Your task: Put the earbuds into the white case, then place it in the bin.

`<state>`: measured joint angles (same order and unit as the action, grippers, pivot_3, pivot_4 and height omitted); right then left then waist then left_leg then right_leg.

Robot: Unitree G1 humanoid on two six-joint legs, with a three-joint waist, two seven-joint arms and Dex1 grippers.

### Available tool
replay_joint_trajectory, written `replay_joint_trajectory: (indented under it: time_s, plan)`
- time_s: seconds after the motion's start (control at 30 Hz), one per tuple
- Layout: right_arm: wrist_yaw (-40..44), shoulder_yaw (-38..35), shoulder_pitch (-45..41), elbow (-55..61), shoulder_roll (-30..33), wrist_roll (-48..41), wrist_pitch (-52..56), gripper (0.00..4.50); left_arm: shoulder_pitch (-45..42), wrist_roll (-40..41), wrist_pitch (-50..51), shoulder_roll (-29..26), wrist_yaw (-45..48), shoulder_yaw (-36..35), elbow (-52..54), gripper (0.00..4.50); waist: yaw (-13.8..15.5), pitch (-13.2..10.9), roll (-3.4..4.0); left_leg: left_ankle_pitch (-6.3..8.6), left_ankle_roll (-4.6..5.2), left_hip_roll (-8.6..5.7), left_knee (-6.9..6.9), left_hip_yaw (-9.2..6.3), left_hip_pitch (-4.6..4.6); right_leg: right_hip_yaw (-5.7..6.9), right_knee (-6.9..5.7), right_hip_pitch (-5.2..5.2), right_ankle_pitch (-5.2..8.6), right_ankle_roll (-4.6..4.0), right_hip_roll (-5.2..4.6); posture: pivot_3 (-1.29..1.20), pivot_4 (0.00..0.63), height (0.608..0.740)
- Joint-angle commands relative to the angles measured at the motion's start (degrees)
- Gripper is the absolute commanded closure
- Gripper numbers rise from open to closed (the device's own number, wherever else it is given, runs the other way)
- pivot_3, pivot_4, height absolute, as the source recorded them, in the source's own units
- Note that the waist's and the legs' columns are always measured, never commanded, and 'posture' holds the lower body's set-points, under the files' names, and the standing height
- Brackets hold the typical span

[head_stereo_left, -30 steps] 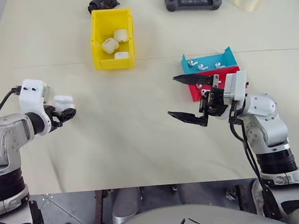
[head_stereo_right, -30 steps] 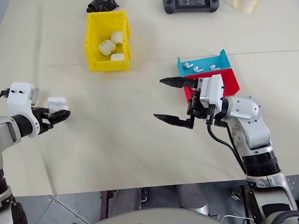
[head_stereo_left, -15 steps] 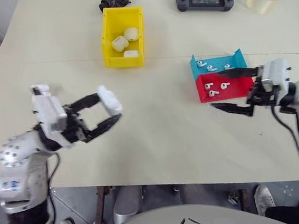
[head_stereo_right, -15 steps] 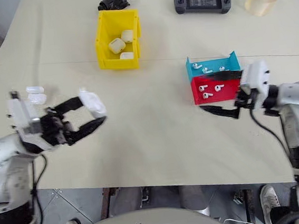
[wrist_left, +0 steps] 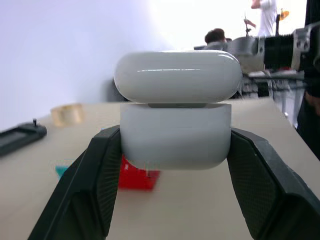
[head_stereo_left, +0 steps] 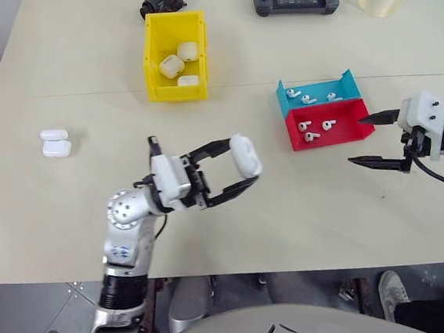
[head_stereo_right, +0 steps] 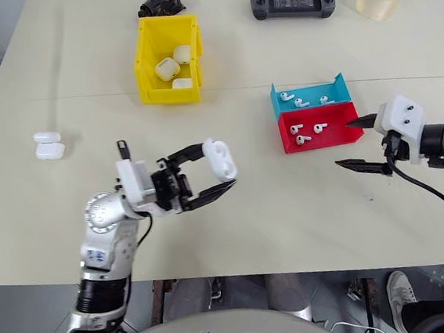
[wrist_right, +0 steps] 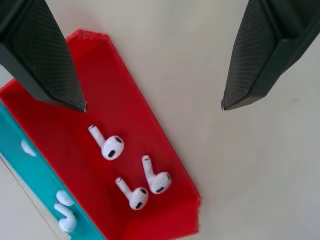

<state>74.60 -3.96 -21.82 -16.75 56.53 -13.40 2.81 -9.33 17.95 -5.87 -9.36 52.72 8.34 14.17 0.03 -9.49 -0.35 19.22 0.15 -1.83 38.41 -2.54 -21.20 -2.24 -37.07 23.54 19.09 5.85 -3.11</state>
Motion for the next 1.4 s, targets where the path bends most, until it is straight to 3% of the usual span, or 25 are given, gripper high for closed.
replay_joint_trajectory:
  time_s: [0.03, 0.27, 0.57, 0.9, 1.07, 1.4]
  plan:
    - [1.48, 2.41, -4.70, 0.67, 1.15, 1.56, 3.18, 0.00, 1.09, 1.31, -3.05, 0.29, -0.70, 1.26, 2.06, 1.73, -0.08, 0.00, 0.00, 0.00, 0.00, 0.01, 0.00, 0.00, 0.01, 0.00, -0.01, 0.00, 0.00, 0.00, 0.01, 0.00, 0.150, 0.740]
    - [2.89, 13.97, -21.64, -8.27, -2.35, 11.33, 8.34, 0.00, -0.26, 4.66, -3.38, -0.85, 3.08, 2.53, -0.16, 1.73, 0.09, -0.13, 0.22, -0.03, -0.05, 0.02, 0.09, 0.02, 0.00, 0.01, -0.06, 0.04, 0.00, -0.01, 0.01, 0.00, 0.150, 0.740]
    - [8.04, 23.38, -33.66, -22.04, -4.46, 22.12, -7.13, 0.00, 0.16, 6.56, -1.74, -3.35, 5.39, 3.86, -0.07, 1.73, 0.10, -0.15, 0.25, 0.09, 0.13, -0.19, 0.01, -0.07, -0.19, 0.20, 0.08, 0.17, 0.00, 0.00, -0.25, 0.00, 0.150, 0.740]
    - [14.20, 23.67, -35.56, -21.74, -4.41, 23.41, -15.44, 0.00, 3.18, 6.22, -0.63, -4.47, 2.92, 4.37, 3.54, 1.73, -0.10, -0.16, 0.26, 0.06, 0.09, -0.18, 0.09, -0.05, -0.18, 0.24, 0.04, 0.15, 0.00, 0.00, -0.25, 0.00, 0.150, 0.740]
    - [10.34, 23.03, -36.79, -22.63, -5.44, 24.93, -17.97, 0.00, 4.20, 6.24, -0.76, -5.67, 2.89, 3.87, 3.40, 1.73, -0.18, -0.16, 0.28, 0.06, 0.09, -0.18, 0.09, -0.04, -0.17, 0.24, 0.02, 0.15, 0.00, 0.00, -0.25, 0.00, 0.150, 0.740]
    - [17.28, 21.87, -31.68, -9.47, -1.45, 20.12, -8.23, 0.00, 4.17, 6.63, -0.81, -5.79, 3.00, 4.05, 2.83, 1.73, 0.14, -0.18, 0.31, 0.07, 0.09, -0.17, 0.09, -0.08, -0.17, 0.28, 0.05, 0.13, 0.00, 0.00, -0.27, 0.00, 0.150, 0.740]
